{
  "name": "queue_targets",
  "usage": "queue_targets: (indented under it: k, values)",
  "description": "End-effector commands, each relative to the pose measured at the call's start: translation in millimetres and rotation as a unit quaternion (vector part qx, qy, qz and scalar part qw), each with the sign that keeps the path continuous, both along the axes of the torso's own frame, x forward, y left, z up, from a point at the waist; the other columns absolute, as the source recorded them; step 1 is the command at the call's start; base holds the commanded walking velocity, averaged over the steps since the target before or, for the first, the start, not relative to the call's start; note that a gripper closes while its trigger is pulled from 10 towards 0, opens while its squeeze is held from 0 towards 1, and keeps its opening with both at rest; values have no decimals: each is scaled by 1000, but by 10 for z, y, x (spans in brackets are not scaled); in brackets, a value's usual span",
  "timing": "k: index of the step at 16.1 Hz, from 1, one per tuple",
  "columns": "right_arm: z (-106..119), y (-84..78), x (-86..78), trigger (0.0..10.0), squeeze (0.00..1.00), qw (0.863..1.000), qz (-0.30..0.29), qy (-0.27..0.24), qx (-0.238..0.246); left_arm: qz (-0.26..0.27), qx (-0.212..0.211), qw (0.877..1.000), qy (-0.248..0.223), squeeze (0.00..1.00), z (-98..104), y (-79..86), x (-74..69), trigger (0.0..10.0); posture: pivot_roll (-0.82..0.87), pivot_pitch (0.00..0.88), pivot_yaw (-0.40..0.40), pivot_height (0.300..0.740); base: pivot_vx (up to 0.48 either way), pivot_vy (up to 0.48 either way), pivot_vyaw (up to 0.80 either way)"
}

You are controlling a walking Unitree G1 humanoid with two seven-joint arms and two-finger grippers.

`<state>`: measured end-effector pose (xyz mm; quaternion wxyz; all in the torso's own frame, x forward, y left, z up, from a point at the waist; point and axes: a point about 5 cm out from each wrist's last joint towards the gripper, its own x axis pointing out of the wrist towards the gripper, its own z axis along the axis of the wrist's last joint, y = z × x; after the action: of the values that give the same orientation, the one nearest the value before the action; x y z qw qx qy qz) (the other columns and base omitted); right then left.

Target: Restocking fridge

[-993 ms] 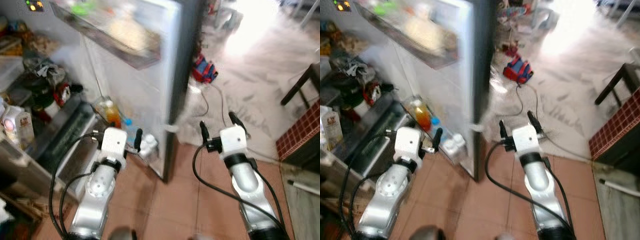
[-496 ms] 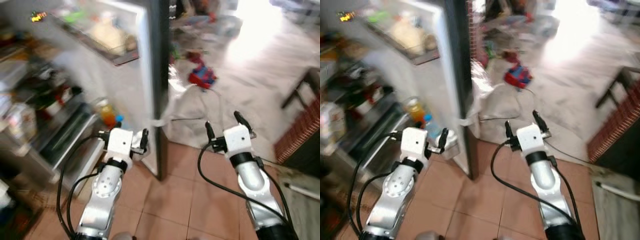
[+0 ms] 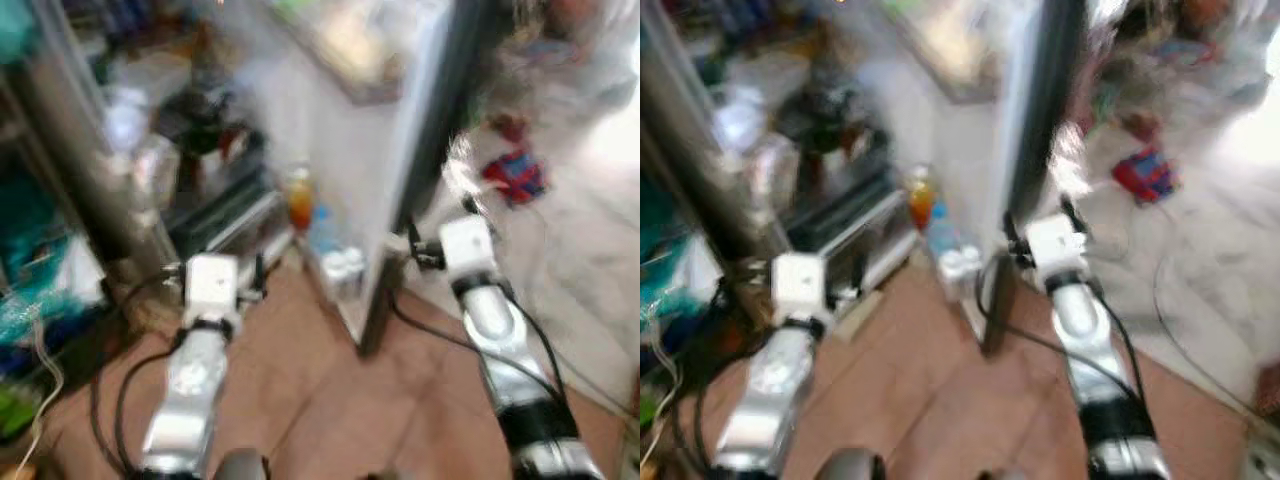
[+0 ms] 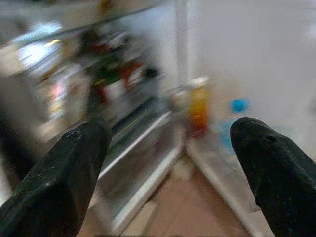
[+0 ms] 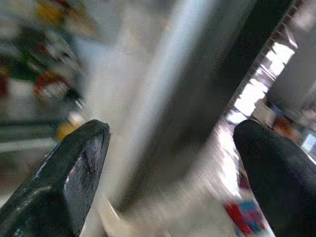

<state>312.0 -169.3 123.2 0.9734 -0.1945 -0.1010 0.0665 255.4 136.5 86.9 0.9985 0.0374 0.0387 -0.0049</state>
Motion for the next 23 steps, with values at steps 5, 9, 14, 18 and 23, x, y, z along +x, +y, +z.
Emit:
queue_targets:
  k: [5,9,14,18,23]
  values:
    - [-5,-125,33,10000,0,999,-29,-8,-10,11,-26,1000,12,0,-12,17,-16,10000,99,0,-7,740,0,0,800]
    - [-116,-349,-61,10000,0,993,-122,8,7,3,-27,1000,6,0,26,3,-18,10000,94,0,-4,740,0,0,392]
    - [-409,-391,-338,10000,0,983,-165,67,39,1,-25,1000,-3,0,73,0,-24,10000,87,50,10,740,152,-224,0]
    - [-298,-550,-222,10000,0,979,-189,64,38,13,-26,1000,-13,0,158,28,-48,10000,86,92,-7,740,263,-327,0]
    - [-238,-404,-41,10000,0,986,-134,80,59,41,-46,998,-16,0,159,102,-109,10000,95,89,-16,740,0,0,0]
